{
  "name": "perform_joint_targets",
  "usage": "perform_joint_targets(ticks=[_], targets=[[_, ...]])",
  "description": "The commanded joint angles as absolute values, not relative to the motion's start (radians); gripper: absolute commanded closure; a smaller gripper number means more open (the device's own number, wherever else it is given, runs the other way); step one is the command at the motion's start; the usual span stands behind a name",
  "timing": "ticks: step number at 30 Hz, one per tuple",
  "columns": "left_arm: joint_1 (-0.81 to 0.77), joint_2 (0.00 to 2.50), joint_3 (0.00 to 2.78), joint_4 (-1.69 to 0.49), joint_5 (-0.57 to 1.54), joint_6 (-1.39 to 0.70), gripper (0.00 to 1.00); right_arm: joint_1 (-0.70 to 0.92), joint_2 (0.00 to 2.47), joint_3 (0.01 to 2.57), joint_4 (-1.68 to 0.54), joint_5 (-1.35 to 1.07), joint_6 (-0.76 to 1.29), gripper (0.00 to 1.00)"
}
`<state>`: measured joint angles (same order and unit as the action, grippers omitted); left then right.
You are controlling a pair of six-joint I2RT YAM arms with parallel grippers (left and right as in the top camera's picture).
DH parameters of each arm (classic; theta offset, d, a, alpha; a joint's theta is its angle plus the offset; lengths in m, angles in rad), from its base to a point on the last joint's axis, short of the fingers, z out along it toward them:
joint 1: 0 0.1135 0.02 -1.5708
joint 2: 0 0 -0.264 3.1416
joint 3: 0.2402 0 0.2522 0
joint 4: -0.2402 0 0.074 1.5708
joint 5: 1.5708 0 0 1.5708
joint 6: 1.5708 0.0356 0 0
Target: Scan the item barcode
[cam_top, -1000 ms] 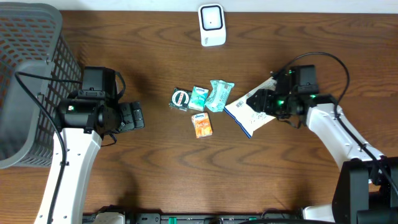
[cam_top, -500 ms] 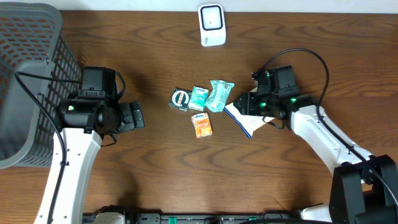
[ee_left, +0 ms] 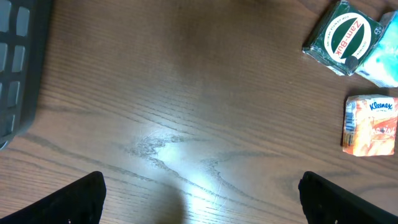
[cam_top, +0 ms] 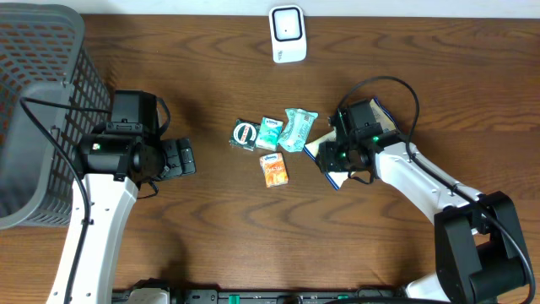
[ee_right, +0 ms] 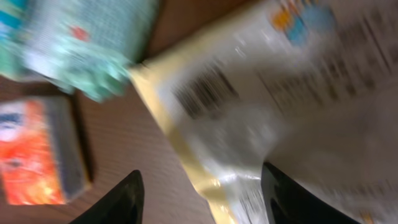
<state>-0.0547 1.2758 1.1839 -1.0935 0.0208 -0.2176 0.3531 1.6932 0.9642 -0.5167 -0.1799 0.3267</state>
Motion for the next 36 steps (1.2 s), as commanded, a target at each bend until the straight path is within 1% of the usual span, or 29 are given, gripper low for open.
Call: perform_joint_targets(ticks=[1, 8, 11, 15, 16, 17, 23, 29, 33, 34, 35, 36], targets=[[-0.059, 1.279, 1.179, -1.095, 0.015, -0.231, 0.02, 0.353, 1.692, 0.957, -0.569, -0.101, 0.366, 0.41], [-0.059, 1.279, 1.179, -1.095, 0.015, -0.231, 0.02, 0.301, 1.692, 1.056, -0.784, -0.027, 0.366, 0.37], [-0.059, 1.279, 1.179, -1.095, 0.015, -0.231, 0.02, 0.273, 1.692, 1.122, -0.868, -0.037, 0.366, 0.32], [-0.059, 1.279, 1.179, -1.095, 0.015, -0.231, 0.02, 0.239, 1.692, 1.168, -0.93, -0.076, 0.366, 0.16], [-0.059, 1.279, 1.179, -1.095, 0.015, -0.231, 0.02, 0.228, 1.692, 1.168, -0.936, -0.089, 0.366, 0.11], [-0.059, 1.279, 1.179, -1.095, 0.015, -0.231, 0.02, 0.215, 1.692, 1.168, -0.943, -0.105, 0.366, 0.01], [-0.059, 1.279, 1.179, -1.095, 0.015, -0.231, 0.02, 0.115, 1.693, 1.139, -0.887, -0.175, 0.374, 0.01], [-0.059, 1.279, 1.179, -1.095, 0.015, -0.231, 0.02, 0.015, 1.693, 1.096, -0.765, -0.321, 0.374, 0.01], [-0.059, 1.279, 1.179, -1.095, 0.015, -0.231, 0.02, -0.019, 1.693, 1.092, -0.717, -0.404, 0.373, 0.01], [-0.059, 1.279, 1.179, -1.095, 0.015, -0.231, 0.02, -0.018, 1.693, 1.092, -0.707, -0.43, 0.368, 0.08], [-0.059, 1.279, 1.179, -1.095, 0.015, -0.231, 0.03, -0.012, 1.693, 1.092, -0.697, -0.457, 0.351, 0.17], [-0.059, 1.279, 1.179, -1.095, 0.015, -0.231, 0.03, -0.004, 1.693, 1.092, -0.69, -0.481, 0.332, 0.22]])
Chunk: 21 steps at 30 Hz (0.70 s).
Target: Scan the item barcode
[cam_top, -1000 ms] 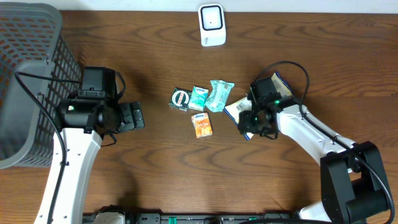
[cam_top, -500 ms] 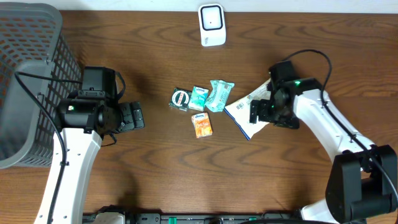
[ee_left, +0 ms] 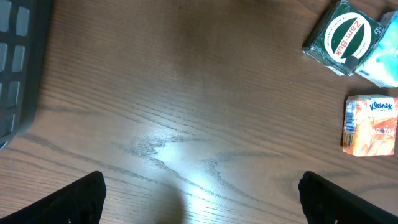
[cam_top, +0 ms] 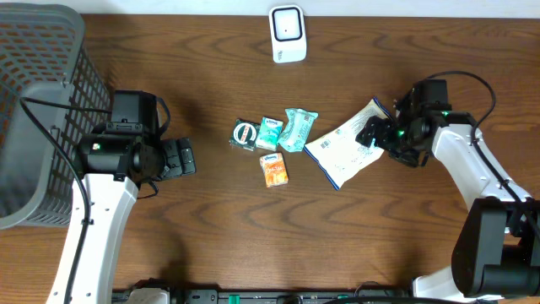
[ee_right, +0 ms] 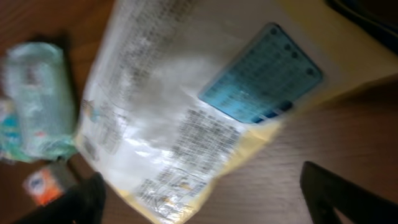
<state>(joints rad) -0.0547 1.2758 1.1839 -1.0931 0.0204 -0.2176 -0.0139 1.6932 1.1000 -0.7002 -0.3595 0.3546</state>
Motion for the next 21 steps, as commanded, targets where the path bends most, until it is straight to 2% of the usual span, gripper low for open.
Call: perform_joint_targets(ticks=[1, 4, 12, 21], targets=[[-0.059, 1.279, 1.179, -1.095, 0.015, -0.231, 0.02, 0.01, 1.693, 1.092, -0.684, -0.487, 0.32, 0.24], [-0.059, 1.279, 1.179, -1.095, 0.015, -0.231, 0.02, 0.057, 1.696, 1.09, -0.667, -0.456, 0.32, 0.35], [-0.059, 1.279, 1.179, -1.095, 0.015, -0.231, 0.03, 0.207, 1.721, 1.09, -0.492, -0.377, 0.321, 0.41], [-0.059, 1.279, 1.179, -1.095, 0.015, -0.231, 0.02, 0.305, 1.791, 1.09, -0.457, -0.214, 0.359, 0.44]])
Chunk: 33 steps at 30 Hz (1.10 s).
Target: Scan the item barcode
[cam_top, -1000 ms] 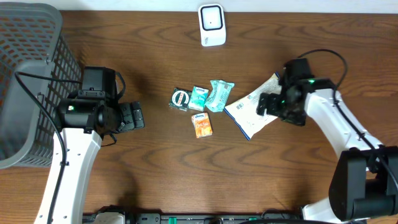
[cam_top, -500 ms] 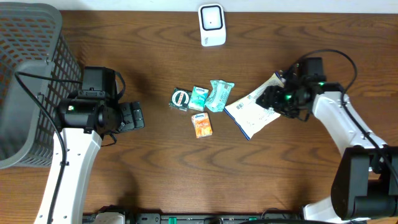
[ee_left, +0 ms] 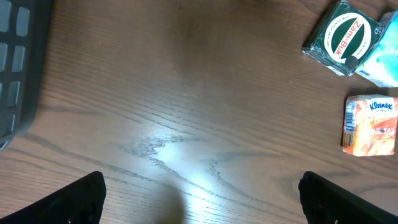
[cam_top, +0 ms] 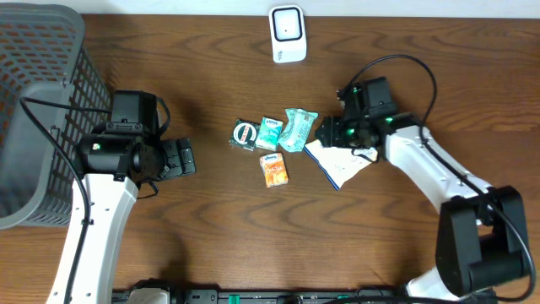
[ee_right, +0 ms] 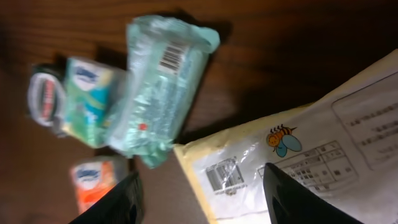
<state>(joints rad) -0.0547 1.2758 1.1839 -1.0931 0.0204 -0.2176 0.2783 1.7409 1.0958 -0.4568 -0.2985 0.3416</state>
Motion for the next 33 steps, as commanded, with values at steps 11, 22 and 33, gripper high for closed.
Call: perform_joint_targets(ticks=[11, 22, 33], targets=[[-0.059, 1.279, 1.179, -1.095, 0.015, -0.231, 0.02, 0.313, 1.813, 1.103, -0.583, -0.208, 0.32, 0.3], [-0.059, 1.279, 1.179, -1.095, 0.015, -0.231, 0.02, 0.227, 1.617, 1.131, -0.76, -0.207, 0.383, 0.13], [-0.059, 1.279, 1.179, -1.095, 0.015, -0.231, 0.02, 0.052, 1.648, 1.038, -0.762, -0.208, 0.435, 0.01]])
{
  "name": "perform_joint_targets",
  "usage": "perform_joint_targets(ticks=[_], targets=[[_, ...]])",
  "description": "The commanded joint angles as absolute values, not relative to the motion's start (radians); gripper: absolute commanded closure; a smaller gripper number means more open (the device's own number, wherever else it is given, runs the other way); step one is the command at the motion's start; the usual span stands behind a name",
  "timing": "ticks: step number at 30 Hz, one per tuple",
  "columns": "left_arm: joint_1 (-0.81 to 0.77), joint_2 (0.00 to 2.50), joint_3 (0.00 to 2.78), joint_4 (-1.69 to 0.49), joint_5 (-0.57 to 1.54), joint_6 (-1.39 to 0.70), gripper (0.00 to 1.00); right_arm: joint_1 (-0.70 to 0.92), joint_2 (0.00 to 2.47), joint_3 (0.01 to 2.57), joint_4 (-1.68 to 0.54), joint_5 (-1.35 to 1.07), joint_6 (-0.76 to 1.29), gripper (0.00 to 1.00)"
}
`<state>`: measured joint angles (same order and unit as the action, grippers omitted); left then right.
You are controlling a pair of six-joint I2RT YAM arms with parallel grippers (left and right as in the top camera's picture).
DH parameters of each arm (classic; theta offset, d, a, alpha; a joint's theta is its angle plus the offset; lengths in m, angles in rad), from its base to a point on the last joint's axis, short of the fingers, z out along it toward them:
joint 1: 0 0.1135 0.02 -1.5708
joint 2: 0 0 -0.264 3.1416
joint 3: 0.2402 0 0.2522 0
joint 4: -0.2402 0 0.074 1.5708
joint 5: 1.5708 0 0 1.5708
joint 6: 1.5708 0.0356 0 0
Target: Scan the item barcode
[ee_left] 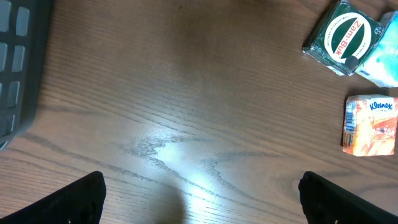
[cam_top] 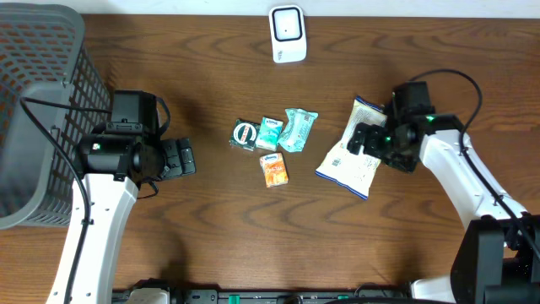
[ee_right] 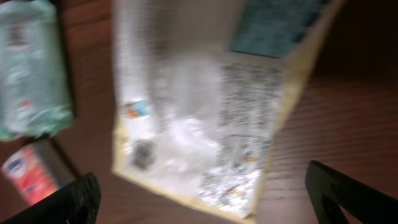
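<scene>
A white and yellow pouch (cam_top: 353,152) with printed text lies flat on the table, right of centre; in the right wrist view the pouch (ee_right: 199,106) is blurred and fills the middle. My right gripper (cam_top: 368,140) hovers over the pouch's right side, open, with its dark fingertips (ee_right: 69,198) far apart and nothing between them. The white scanner (cam_top: 287,34) stands at the far edge. My left gripper (cam_top: 182,158) is open over bare wood, well left of the items, and its fingertips (ee_left: 81,194) hold nothing.
A cluster lies at centre: a green Zam-Buk pack (cam_top: 244,134), a small teal tissue pack (cam_top: 269,133), a teal wrapped pack (cam_top: 297,128) and an orange Kleenex pack (cam_top: 273,170). A grey mesh basket (cam_top: 38,93) stands at the far left.
My right gripper has gone from the pouch's left end, beside the teal pack, to its right side. The pouch has turned to lie more lengthwise, away from the cluster. The left arm is unchanged.
First my right gripper was open over the pouch's left end, with a barcode in its view. Then it was at the pouch's far right end, then back at the left end. Now it is at the right side and the pouch has rotated. My left arm stayed still.
</scene>
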<state>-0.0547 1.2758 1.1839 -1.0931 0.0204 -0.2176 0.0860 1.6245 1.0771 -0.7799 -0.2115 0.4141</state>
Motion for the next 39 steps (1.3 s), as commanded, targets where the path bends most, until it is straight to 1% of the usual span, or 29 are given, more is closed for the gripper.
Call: perform_joint_targets(ticks=[1, 5, 9, 12, 16, 25, 26, 27, 28, 29, 31, 33, 34, 39], targets=[[-0.059, 1.279, 1.179, -1.095, 0.015, -0.231, 0.02, 0.037, 1.648, 1.029, -0.748, -0.208, 0.43, 0.01], [-0.059, 1.279, 1.179, -1.095, 0.015, -0.231, 0.02, -0.02, 1.648, 1.021, -0.718, -0.22, 0.41, 0.01], [-0.059, 1.279, 1.179, -1.095, 0.015, -0.231, 0.02, -0.06, 1.655, 1.02, -0.69, -0.288, 0.38, 0.01], [-0.059, 1.279, 1.179, -1.095, 0.015, -0.231, 0.02, -0.057, 1.679, 1.019, -0.669, -0.341, 0.377, 0.01], [-0.059, 1.279, 1.179, -1.095, 0.015, -0.231, 0.02, -0.048, 1.736, 1.019, -0.626, -0.352, 0.382, 0.01], [-0.059, 1.279, 1.179, -1.095, 0.015, -0.231, 0.02, -0.033, 1.932, 1.019, -0.558, -0.403, 0.389, 0.01], [-0.059, 1.279, 1.179, -1.095, 0.015, -0.231, 0.02, -0.029, 1.958, 1.019, -0.546, -0.411, 0.389, 0.02], [-0.059, 1.279, 1.179, -1.095, 0.015, -0.231, 0.03, -0.025, 1.979, 1.019, -0.534, -0.419, 0.389, 0.1], [-0.059, 1.279, 1.179, -1.095, 0.015, -0.231, 0.02, -0.022, 1.998, 1.019, -0.522, -0.426, 0.389, 0.23], [-0.059, 1.279, 1.179, -1.095, 0.015, -0.231, 0.03, -0.019, 2.016, 1.019, -0.511, -0.433, 0.389, 0.39], [-0.059, 1.279, 1.179, -1.095, 0.015, -0.231, 0.02, -0.012, 2.04, 1.019, -0.495, -0.46, 0.389, 0.64], [-0.059, 1.279, 1.179, -1.095, 0.015, -0.231, 0.02, -0.007, 2.048, 1.019, -0.485, -0.493, 0.389, 0.85], [-0.059, 1.279, 1.179, -1.095, 0.015, -0.231, 0.02, -0.006, 2.048, 1.019, -0.482, -0.504, 0.389, 0.99], [-0.059, 1.279, 1.179, -1.095, 0.015, -0.231, 0.02, -0.008, 2.017, 1.024, -0.479, -0.581, 0.388, 0.99]])
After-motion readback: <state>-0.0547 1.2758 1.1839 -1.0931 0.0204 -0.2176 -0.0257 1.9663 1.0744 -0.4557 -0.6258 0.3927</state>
